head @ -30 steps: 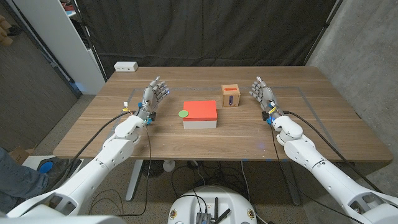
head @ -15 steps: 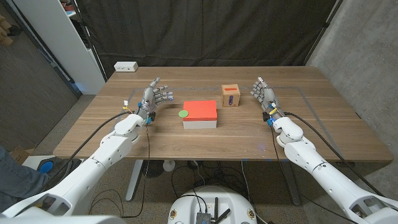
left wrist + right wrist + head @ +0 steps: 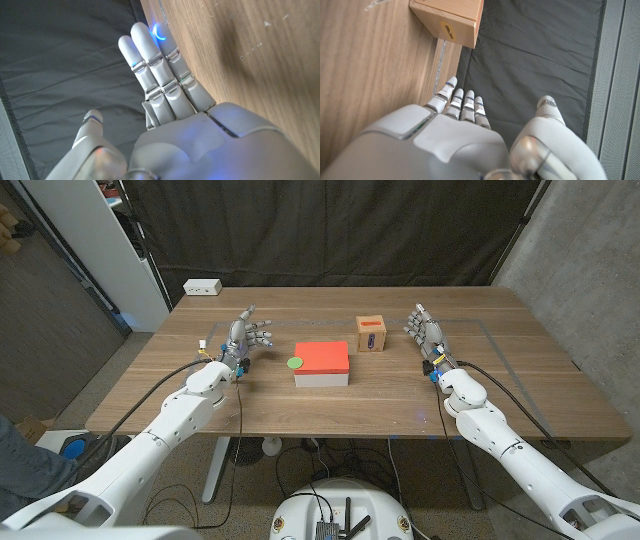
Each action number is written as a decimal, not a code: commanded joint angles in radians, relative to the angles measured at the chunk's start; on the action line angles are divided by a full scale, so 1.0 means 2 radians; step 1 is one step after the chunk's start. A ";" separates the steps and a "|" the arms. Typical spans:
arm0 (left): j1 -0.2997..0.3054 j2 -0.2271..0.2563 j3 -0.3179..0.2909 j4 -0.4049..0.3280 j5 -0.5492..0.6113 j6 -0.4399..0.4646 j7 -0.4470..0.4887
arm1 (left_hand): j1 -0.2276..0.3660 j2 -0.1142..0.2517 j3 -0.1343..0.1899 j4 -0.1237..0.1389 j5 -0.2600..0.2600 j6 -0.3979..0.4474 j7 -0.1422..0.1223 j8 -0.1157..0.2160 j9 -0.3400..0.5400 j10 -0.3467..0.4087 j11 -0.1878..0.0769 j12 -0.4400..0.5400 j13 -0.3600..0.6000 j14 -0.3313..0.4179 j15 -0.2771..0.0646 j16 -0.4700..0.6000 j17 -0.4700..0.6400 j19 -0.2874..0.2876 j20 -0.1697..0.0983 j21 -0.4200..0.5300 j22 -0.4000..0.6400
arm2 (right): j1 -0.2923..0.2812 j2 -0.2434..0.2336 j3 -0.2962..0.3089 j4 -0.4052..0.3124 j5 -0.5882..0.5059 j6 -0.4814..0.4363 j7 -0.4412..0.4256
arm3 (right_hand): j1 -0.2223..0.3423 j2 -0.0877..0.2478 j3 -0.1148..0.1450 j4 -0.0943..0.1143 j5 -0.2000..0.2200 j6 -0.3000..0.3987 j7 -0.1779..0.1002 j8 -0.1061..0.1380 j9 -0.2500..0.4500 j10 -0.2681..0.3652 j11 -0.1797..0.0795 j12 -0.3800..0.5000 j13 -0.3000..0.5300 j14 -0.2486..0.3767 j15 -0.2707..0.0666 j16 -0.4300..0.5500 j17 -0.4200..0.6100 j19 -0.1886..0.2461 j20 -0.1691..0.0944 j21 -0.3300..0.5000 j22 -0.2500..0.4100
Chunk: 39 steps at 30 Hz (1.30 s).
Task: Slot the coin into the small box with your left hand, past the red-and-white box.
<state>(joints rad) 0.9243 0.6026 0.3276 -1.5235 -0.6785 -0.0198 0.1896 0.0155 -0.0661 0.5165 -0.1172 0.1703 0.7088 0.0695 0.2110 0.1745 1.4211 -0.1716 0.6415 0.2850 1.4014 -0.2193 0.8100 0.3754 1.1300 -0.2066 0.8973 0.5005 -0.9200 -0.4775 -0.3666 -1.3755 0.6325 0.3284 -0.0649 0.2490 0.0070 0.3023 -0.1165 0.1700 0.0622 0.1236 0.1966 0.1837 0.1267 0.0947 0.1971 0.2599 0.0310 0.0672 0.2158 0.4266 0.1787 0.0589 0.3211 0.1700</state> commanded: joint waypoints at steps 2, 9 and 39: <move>0.014 -0.001 -0.012 -0.033 -0.038 0.043 0.019 | 0.006 0.003 0.040 -0.013 0.003 0.024 -0.006 -0.007 0.002 0.005 -0.008 0.108 0.007 0.000 0.001 0.091 0.041 0.033 -0.004 0.097 0.154 | -0.018 -0.006 0.002 -0.031 -0.004 -0.005 -0.018 | 0.001 0.006 0.000 -0.003 0.004 0.004 0.007 0.003 0.001 0.006 0.000 0.003 -0.001 0.004 0.003 0.003 0.001 0.006 0.001 -0.003 0.001; 0.027 -0.004 -0.025 -0.055 -0.075 0.069 0.034 | 0.008 0.000 0.106 -0.016 0.003 0.047 -0.012 -0.006 0.002 0.008 -0.010 0.232 0.011 0.000 0.002 0.201 0.093 0.009 -0.004 0.190 0.365 | -0.030 -0.009 0.005 -0.053 -0.005 -0.012 -0.030 | 0.002 0.007 0.000 -0.004 0.004 0.004 0.007 0.003 0.001 0.008 0.000 0.003 -0.003 0.006 0.003 0.003 0.000 0.008 0.001 -0.005 0.001; 0.026 0.052 -0.065 -0.166 -0.210 0.274 0.191 | 0.338 -0.026 0.185 -0.037 0.016 0.155 -0.043 0.046 0.033 0.004 -0.014 0.404 -0.005 -0.005 0.006 0.350 0.072 -0.014 -0.002 0.336 0.369 | -0.048 -0.016 0.003 -0.082 -0.014 -0.019 -0.044 | 0.003 0.009 0.001 -0.008 0.005 0.010 0.003 0.004 0.001 0.021 0.004 0.006 -0.012 0.014 0.004 0.005 -0.005 0.015 0.010 -0.011 0.001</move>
<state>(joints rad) 1.0029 0.6491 0.2104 -1.7842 -1.0177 0.3642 0.4688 0.6692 -0.1106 0.9003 -0.1947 0.2040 1.0147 -0.0088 0.2905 0.2262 1.4254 -0.1984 1.4355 0.2794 1.3878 -0.2069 1.4977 0.5252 1.1020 -0.2022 1.5726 1.2404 -1.0001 -0.5028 -0.3591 -1.5124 0.6107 0.2976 -0.1432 0.2501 0.0162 0.3022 -0.1245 0.1740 0.0750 0.1215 0.1966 0.1836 0.1644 0.1035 0.2044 0.2368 0.0526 0.0714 0.2157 0.4171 0.2018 0.0820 0.3001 0.1698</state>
